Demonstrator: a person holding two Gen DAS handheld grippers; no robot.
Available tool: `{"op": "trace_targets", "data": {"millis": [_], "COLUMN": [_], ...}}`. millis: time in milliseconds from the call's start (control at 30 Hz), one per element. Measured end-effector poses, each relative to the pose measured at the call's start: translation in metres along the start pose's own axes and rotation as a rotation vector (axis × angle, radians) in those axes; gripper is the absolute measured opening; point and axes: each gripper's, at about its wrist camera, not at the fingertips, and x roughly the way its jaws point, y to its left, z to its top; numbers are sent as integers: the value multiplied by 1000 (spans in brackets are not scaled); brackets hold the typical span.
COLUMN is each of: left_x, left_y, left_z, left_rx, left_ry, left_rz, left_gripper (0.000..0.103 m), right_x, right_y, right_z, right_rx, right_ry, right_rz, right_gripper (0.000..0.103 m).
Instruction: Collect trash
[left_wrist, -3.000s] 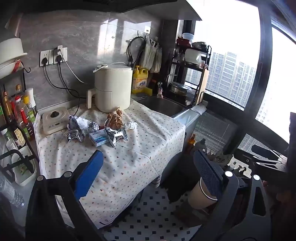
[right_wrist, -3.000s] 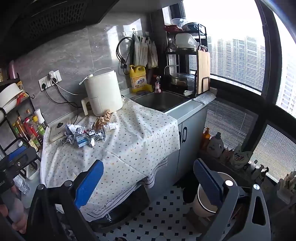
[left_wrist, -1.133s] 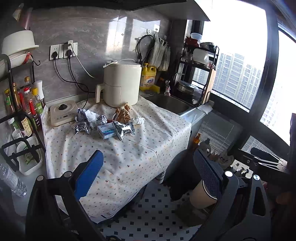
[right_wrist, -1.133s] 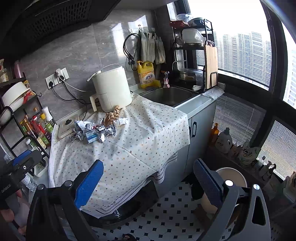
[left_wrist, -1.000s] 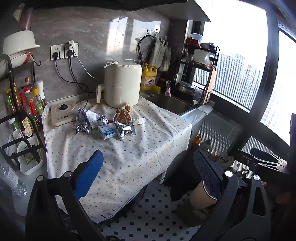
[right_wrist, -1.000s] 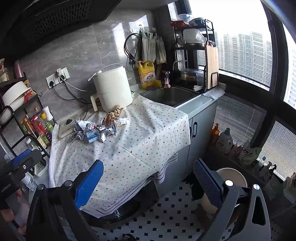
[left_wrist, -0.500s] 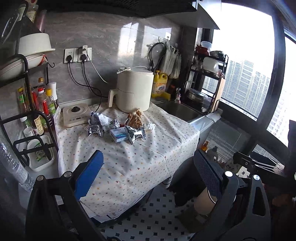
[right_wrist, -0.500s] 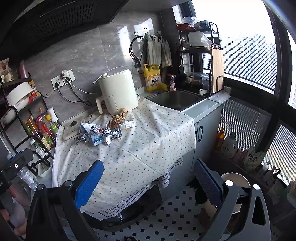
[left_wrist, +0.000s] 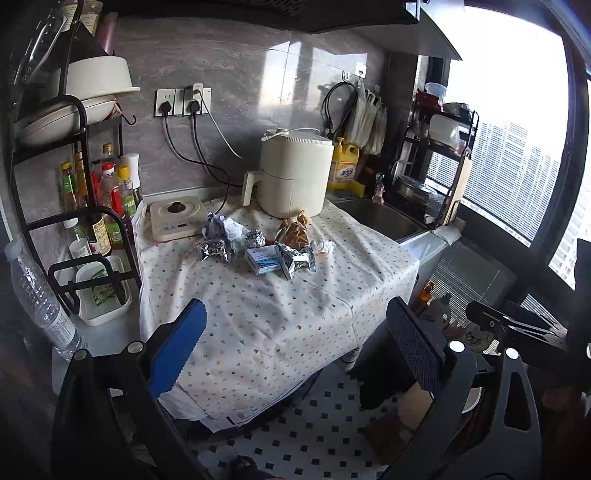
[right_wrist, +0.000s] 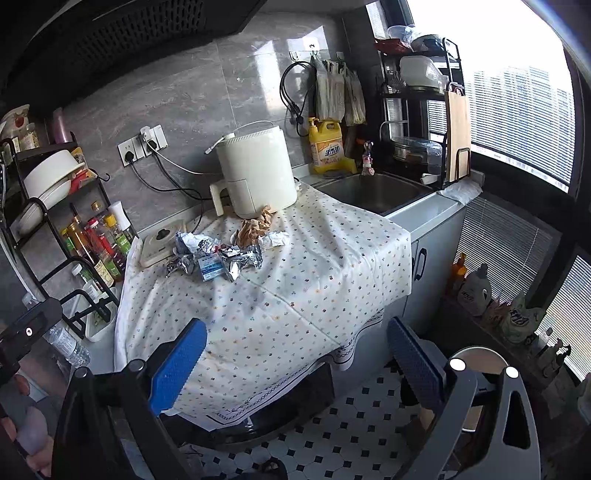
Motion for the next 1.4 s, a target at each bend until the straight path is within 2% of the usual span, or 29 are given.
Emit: {"op": "trace_targets", "data": {"millis": [233, 400, 533, 700, 767, 900, 1200, 1267, 1333, 1400], "left_x": [-2, 13, 35, 82, 104, 149, 254, 275, 291, 308], "left_y": [20, 43, 56, 75, 82, 97, 131, 141, 149, 156], "left_z": [6, 11, 15, 24, 31, 44, 64, 67, 70, 71], "left_rx": [-29, -68, -81, -118, -141, -190, -214, -227, -229, -224], "left_ry": [-7, 5, 12, 29, 42, 51, 156, 177, 185, 199], "left_rz": [49, 71, 71, 66, 69, 67, 100, 104, 113, 121], "left_gripper": [97, 97, 97, 90, 84, 82, 79, 79, 79, 79], "right_x": [22, 52, 85, 134, 155, 196, 291, 310, 325, 339], "right_y": [20, 38, 47, 58, 61, 64, 70, 73, 78, 83], "right_z": [9, 22, 33, 46, 52, 65, 81, 81, 82, 83], "right_rx": [-38, -87, -89, -102, -106, -120, -61, -54, -55, -65], "right_ry": [9, 38, 75, 146, 184, 232, 341, 371, 385, 386], "right_rz": [64, 133, 178, 220, 226, 226, 214, 217, 235, 225], "right_gripper": [95, 95, 87, 79, 76, 76, 76, 79, 91, 95]}}
